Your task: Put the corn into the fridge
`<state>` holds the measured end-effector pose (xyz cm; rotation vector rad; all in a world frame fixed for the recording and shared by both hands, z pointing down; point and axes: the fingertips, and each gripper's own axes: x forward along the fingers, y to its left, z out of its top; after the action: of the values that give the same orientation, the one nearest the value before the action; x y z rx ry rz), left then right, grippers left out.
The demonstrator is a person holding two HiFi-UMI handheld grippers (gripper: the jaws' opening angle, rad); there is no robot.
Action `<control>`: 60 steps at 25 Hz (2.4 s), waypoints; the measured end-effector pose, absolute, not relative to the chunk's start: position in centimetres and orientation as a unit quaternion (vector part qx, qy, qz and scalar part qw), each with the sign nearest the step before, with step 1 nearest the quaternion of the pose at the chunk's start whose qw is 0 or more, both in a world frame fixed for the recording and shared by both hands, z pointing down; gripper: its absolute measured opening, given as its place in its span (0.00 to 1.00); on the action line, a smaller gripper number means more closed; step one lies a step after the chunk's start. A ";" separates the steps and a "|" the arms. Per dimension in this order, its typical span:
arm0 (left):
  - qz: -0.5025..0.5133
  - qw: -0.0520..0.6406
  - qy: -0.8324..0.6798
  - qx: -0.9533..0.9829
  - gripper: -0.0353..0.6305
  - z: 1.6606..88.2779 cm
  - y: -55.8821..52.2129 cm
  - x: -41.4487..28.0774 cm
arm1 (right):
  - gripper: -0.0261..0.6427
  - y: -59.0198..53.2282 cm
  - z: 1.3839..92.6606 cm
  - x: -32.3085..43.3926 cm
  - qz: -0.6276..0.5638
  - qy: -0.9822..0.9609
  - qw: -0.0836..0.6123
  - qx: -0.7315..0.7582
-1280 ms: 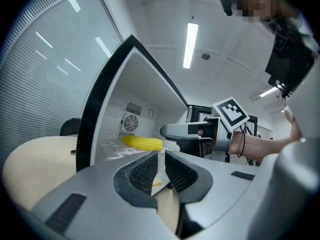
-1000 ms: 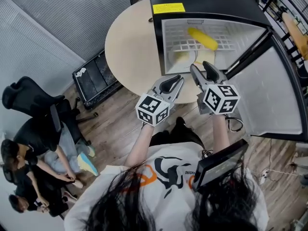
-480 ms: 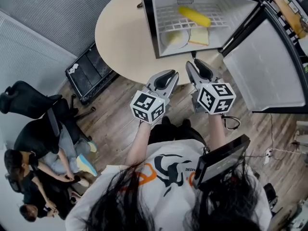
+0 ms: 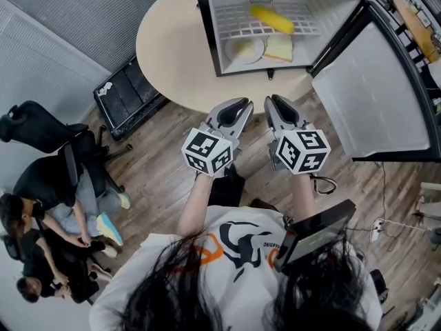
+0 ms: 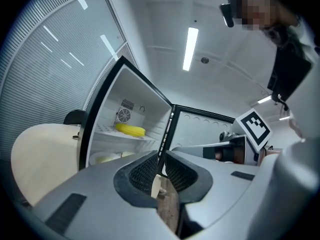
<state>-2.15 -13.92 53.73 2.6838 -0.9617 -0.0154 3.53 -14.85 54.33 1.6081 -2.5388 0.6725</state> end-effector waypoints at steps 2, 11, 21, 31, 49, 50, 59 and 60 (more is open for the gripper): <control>-0.008 0.143 -0.335 0.931 0.12 53.4 -12.4 -1.3 | 0.14 -13.5 54.4 4.4 0.221 -0.826 0.027 0.518; 0.002 0.126 -0.366 0.922 0.12 53.0 -4.9 1.6 | 0.11 -6.2 54.1 6.4 0.209 -0.849 0.029 0.484; 0.028 0.127 -0.386 0.913 0.12 54.1 3.2 3.6 | 0.11 1.8 55.1 7.5 0.231 -0.861 0.020 0.452; 0.039 0.117 -0.372 0.920 0.12 53.5 5.8 4.8 | 0.11 4.3 55.0 8.5 0.239 -0.854 0.007 0.462; 0.030 0.114 -0.367 0.923 0.12 52.5 11.7 -3.5 | 0.11 10.4 53.8 1.5 0.237 -0.844 0.015 0.481; 0.029 0.113 -0.367 0.923 0.12 52.4 12.0 -3.9 | 0.11 10.7 53.6 1.0 0.236 -0.844 0.015 0.482; 0.015 0.109 -0.363 0.925 0.12 51.5 12.6 -7.3 | 0.11 11.5 52.7 -2.7 0.230 -0.845 0.014 0.482; 0.014 0.109 -0.362 0.926 0.12 51.5 12.6 -7.5 | 0.11 11.5 52.6 -3.0 0.232 -0.845 0.013 0.482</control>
<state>-7.51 12.59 51.47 2.7219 -1.0633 0.0420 -2.98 11.46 52.64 1.5025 -2.6332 0.7221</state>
